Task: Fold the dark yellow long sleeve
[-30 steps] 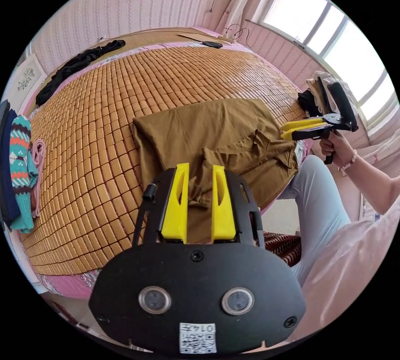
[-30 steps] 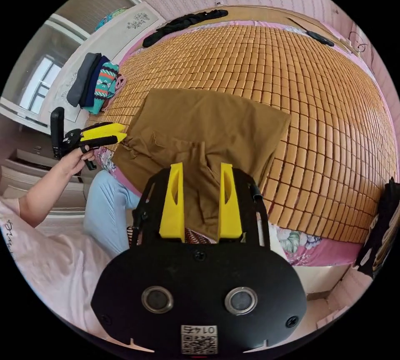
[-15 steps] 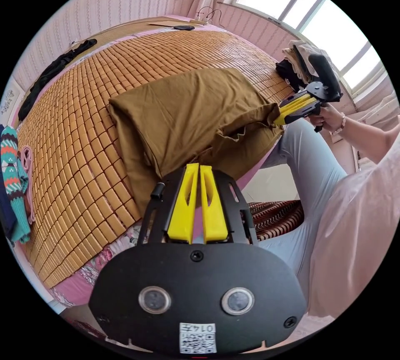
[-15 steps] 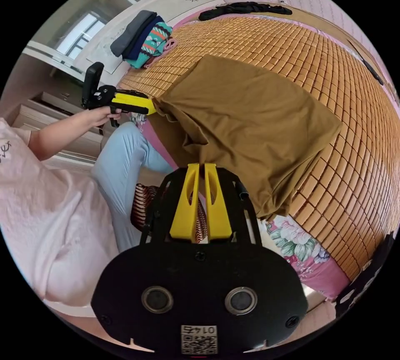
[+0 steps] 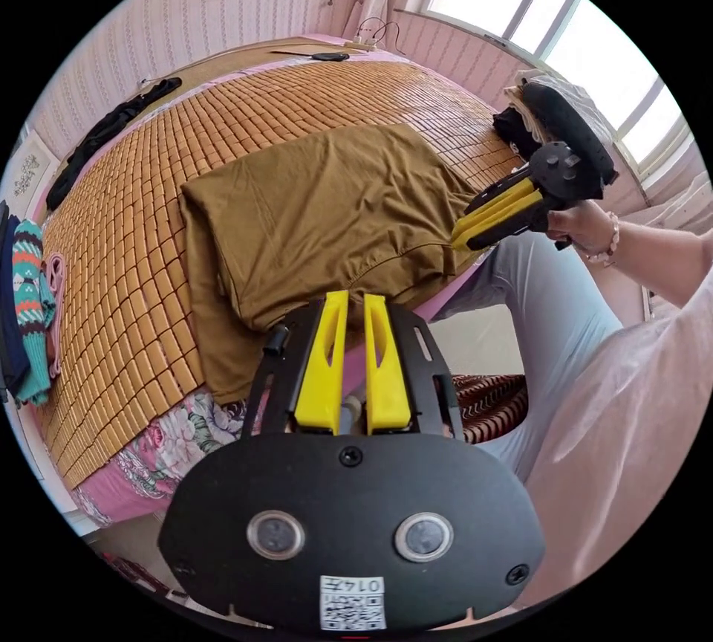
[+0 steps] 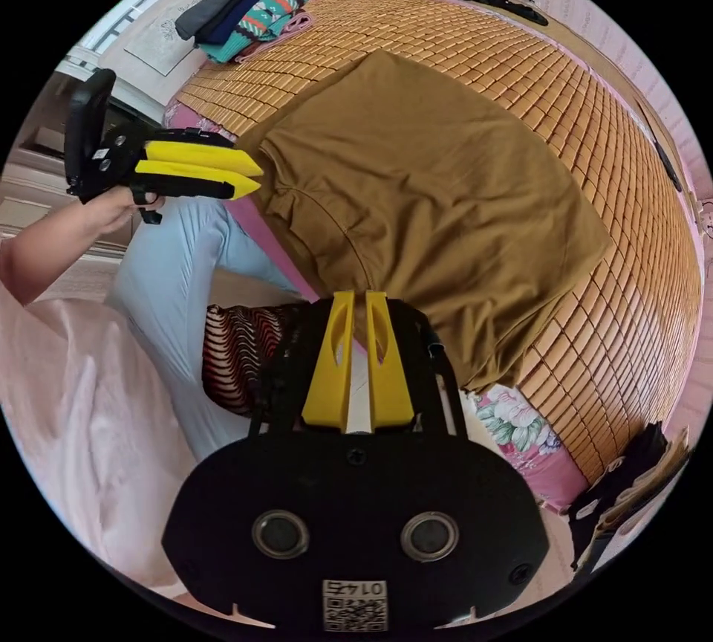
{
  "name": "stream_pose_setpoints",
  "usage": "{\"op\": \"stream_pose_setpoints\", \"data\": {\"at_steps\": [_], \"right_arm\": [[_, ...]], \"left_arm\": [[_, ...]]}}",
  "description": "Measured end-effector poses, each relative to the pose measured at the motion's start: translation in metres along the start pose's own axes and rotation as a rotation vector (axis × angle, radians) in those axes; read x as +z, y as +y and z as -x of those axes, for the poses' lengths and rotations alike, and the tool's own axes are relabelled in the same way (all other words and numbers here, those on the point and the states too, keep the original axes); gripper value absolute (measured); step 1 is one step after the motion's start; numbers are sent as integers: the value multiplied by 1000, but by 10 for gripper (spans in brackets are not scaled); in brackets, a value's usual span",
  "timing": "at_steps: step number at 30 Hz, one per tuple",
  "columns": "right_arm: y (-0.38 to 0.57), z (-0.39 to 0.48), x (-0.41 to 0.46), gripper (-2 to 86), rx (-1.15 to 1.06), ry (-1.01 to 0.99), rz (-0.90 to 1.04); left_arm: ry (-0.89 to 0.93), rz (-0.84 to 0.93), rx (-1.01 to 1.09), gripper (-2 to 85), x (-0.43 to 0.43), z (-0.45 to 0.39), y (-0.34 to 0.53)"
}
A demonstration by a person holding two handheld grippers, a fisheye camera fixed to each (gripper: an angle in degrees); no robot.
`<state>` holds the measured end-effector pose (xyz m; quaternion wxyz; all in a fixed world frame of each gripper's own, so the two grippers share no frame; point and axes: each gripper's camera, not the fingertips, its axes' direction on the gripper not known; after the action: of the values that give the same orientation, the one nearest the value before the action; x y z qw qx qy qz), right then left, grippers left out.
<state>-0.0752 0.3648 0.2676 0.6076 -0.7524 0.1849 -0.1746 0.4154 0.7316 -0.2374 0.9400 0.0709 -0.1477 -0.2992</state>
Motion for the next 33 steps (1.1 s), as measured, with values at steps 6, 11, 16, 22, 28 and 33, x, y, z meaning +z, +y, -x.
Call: {"op": "stream_pose_setpoints", "data": {"at_steps": [6, 11, 16, 22, 28, 33], "right_arm": [[-29, 26, 19, -4, 34, 161, 61], [-61, 19, -3, -9, -36, -120, 133], [-128, 4, -52, -9, -50, -51, 17], [-216, -6, 4, -8, -44, 116, 285], [-237, 11, -3, -7, -113, 194, 266], [-267, 0, -22, -9, -127, 213, 290]], "left_arm": [[-132, 12, 39, 3, 44, -23, 8], [-96, 18, -3, -9, 39, -22, 17], [-57, -57, -77, -10, 26, -27, 37], [-26, -69, -78, -10, 34, -44, 16], [10, -51, -8, -10, 75, -58, -5], [21, -48, -15, -10, 85, -61, 2]]}}
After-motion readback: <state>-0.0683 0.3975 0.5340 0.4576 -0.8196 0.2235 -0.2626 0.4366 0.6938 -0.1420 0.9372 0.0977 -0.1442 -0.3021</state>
